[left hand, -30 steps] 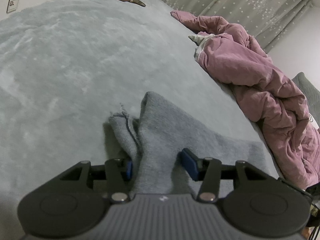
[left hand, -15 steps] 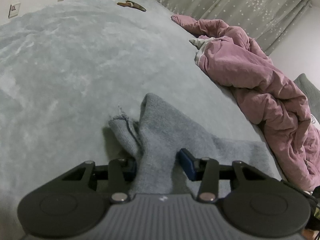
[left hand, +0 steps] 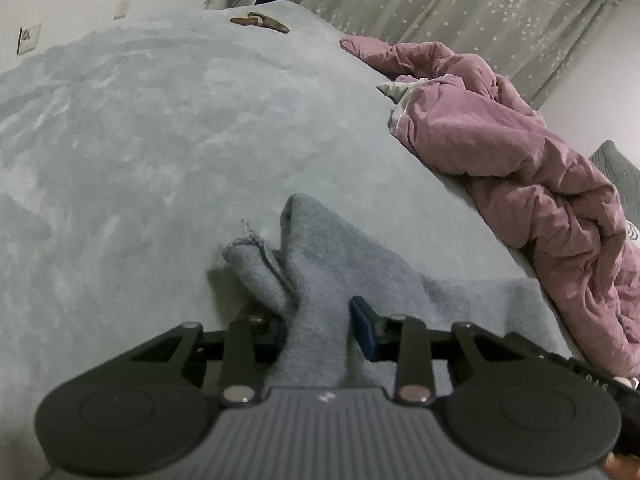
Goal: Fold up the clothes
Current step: 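Lift the folded grey sweater off the bed with both grippers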
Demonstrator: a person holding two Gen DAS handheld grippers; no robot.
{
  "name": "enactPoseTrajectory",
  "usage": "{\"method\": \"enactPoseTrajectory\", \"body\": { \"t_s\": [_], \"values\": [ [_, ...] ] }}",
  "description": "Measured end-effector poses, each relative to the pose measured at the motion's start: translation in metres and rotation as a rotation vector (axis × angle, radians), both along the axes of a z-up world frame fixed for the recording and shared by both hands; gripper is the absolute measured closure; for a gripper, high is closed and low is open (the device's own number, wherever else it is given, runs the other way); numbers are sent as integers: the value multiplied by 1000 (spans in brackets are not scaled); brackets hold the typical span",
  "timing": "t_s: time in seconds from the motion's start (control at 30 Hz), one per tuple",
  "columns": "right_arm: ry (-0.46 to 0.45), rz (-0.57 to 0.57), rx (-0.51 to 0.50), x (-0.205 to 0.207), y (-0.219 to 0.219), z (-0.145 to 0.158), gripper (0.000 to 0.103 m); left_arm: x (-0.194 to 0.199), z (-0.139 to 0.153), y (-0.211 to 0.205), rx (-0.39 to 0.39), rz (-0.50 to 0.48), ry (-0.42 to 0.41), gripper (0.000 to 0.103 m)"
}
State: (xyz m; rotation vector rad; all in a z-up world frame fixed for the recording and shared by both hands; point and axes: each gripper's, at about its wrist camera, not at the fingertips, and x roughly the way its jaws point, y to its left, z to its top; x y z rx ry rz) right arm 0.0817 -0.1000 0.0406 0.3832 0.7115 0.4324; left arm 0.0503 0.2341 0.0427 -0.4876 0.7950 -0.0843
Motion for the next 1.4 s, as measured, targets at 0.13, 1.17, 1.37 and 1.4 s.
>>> {"method": "enactPoseTrajectory", "body": {
  "t_s": [0.13,1.17,1.37,1.4],
  "values": [
    [-12,3,-12,-2,2,3,75,-1,2,1,1,-3,-2,78],
    [-132,22,-92,-20,16,34,77,-21,40,-17,157,-19,-142,81],
    [-149,31,-112,-22,22,37,77,-23,43,-16,182,-15,-155,81],
    [-152,33,-117,-22,23,37,77,-24,44,-15,185,-14,-158,81]
  ]
}}
